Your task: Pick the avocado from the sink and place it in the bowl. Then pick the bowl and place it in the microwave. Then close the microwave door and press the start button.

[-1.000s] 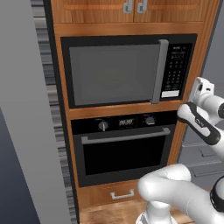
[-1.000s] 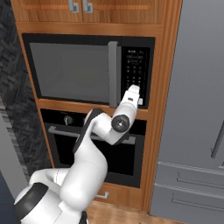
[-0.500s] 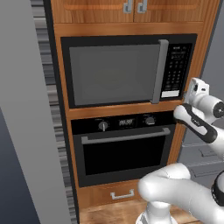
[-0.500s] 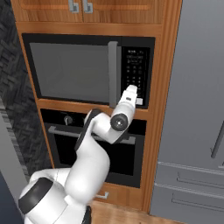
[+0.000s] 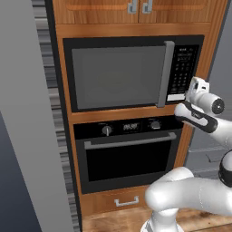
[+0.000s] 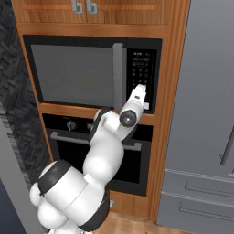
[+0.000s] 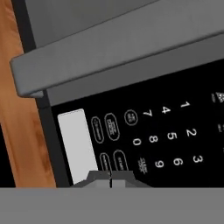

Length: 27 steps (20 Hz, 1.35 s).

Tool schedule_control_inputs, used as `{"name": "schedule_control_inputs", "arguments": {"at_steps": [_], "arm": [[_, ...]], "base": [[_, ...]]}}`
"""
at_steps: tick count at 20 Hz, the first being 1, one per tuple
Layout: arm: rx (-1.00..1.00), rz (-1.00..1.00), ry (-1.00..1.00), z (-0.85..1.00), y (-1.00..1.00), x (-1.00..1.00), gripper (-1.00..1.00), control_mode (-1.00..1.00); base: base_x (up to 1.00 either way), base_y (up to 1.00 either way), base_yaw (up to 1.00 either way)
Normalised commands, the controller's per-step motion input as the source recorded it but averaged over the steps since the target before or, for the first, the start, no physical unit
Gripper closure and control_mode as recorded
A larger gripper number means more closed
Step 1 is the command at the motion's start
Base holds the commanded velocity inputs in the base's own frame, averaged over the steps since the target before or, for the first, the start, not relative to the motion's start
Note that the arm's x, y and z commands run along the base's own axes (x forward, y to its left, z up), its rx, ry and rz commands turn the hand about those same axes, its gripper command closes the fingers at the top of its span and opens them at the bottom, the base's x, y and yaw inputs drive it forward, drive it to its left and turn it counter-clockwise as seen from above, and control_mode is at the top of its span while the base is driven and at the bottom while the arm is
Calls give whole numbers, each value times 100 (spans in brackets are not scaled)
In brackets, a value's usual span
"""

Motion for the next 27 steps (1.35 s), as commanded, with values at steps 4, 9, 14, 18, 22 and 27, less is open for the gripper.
{"name": "schedule_control_inputs", "arguments": {"at_steps": [4, 9, 14, 18, 22, 27], "arm": [[3, 0, 0, -23, -18, 61, 100, -100], [5, 5, 0, -31, -37, 51, 100, -100], [4, 10, -1, -29, -36, 49, 100, -100], [2, 9, -1, -28, -24, 57, 100, -100], [5, 5, 0, -9, -27, 52, 100, -100], [13, 0, 0, 23, -62, 9, 100, -100]], "base": [[0, 0, 0], [0, 0, 0], [0, 0, 0], [0, 0, 0], [0, 0, 0], [0, 0, 0]]}}
